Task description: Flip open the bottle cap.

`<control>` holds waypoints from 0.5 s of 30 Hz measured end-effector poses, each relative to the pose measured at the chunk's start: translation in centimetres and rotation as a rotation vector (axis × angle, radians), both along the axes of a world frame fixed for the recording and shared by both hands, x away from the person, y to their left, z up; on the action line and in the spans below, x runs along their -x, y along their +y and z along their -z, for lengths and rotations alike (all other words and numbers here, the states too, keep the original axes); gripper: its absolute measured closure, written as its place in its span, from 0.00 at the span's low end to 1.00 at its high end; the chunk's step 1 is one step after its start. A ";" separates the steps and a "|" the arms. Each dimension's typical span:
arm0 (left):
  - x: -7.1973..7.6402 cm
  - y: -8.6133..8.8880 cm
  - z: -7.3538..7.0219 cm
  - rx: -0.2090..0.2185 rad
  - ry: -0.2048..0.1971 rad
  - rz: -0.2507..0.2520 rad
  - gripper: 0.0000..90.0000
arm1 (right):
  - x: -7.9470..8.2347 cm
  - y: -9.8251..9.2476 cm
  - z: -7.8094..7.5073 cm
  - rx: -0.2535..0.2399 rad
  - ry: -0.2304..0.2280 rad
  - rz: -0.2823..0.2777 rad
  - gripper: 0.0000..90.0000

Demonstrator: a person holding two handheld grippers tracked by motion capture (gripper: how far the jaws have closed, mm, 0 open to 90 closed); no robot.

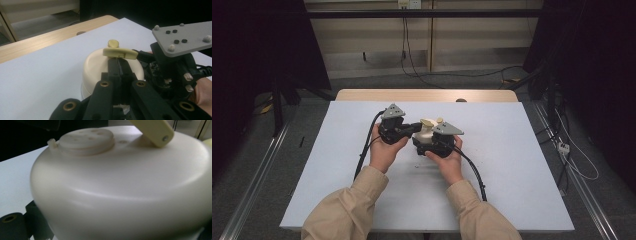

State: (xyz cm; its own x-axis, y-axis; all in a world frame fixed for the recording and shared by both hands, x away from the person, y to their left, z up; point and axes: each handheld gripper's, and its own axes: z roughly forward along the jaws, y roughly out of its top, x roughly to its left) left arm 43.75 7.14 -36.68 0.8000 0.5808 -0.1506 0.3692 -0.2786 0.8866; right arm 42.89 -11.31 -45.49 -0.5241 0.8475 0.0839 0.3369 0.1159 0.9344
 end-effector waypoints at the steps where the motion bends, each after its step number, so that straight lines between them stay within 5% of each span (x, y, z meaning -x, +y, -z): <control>1: 0.0 0.0 0.0 0.001 -0.002 -0.001 1.00 | 0.0 0.0 0.0 0.000 0.000 0.000 0.06; 15: -0.2 -0.3 0.0 -0.002 0.000 0.007 1.00 | 0.0 0.0 0.0 0.001 0.000 -0.001 0.06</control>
State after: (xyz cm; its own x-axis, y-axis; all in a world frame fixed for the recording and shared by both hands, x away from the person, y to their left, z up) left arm 43.91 6.82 -36.65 0.8042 0.5753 -0.1494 0.3668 -0.2826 0.8863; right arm 42.90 -11.32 -45.49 -0.5253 0.8469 0.0825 0.3364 0.1176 0.9343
